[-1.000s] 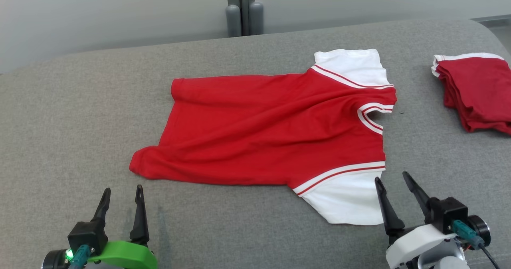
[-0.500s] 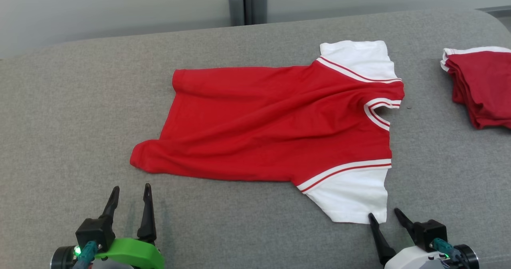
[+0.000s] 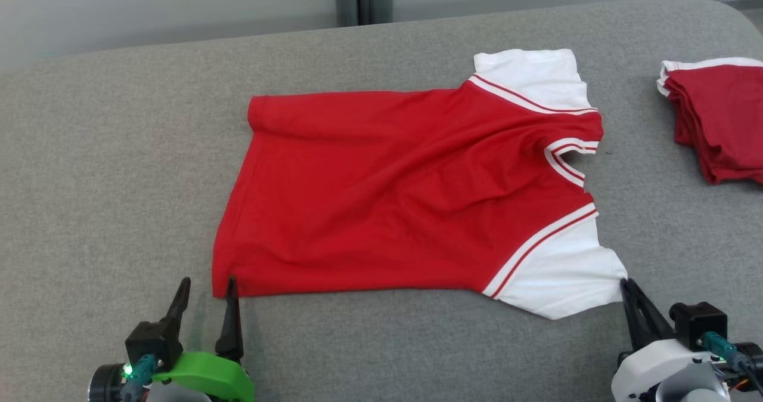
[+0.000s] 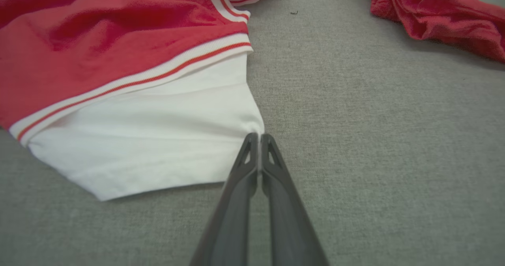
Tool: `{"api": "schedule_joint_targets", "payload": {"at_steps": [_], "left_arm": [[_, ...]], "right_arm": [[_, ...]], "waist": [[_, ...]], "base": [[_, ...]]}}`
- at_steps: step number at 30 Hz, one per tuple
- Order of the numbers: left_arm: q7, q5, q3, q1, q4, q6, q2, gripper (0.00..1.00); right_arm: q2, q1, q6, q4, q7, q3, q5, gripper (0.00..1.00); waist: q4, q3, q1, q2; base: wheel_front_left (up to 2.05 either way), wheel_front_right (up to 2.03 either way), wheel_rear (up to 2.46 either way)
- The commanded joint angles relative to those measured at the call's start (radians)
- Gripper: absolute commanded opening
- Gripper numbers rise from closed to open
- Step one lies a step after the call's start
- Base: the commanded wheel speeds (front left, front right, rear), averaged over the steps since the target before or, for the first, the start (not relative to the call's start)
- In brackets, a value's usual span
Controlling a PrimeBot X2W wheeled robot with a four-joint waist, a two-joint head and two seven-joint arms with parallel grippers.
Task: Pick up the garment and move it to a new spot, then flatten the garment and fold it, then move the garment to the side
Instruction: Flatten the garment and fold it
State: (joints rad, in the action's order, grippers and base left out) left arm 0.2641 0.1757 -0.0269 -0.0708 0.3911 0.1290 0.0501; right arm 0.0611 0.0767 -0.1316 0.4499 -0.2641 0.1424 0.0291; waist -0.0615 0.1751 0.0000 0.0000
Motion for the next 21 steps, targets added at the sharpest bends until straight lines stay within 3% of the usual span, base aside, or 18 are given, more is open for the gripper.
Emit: {"api": "schedule_joint_targets", "payload": {"at_steps": [1,13,21], "left_arm": [[0.0,0.008,-0.008,-0.011,0.016,0.003,0.003,1.0],[0.0,0.105,-0.141,-0.007,0.048,0.003,0.033,1.0],[0.0,0.166,-0.278,-0.031,0.052,0.003,0.095,1.0]], "right_arm": [[0.005,-0.004,0.002,-0.018,0.0,0.018,-0.007,0.0],[0.013,0.042,0.002,-0.077,0.0,0.082,-0.015,0.0],[0.033,0.081,0.002,-0.089,0.0,0.089,-0.021,0.0]], "waist": [[-0.006,0.007,0.0,0.0],[-0.01,0.028,0.0,0.0],[-0.009,0.04,0.0,0.0]], "base": [[0.0,0.0,0.0],[0.0,0.0,0.0],[0.0,0.0,0.0]]}}
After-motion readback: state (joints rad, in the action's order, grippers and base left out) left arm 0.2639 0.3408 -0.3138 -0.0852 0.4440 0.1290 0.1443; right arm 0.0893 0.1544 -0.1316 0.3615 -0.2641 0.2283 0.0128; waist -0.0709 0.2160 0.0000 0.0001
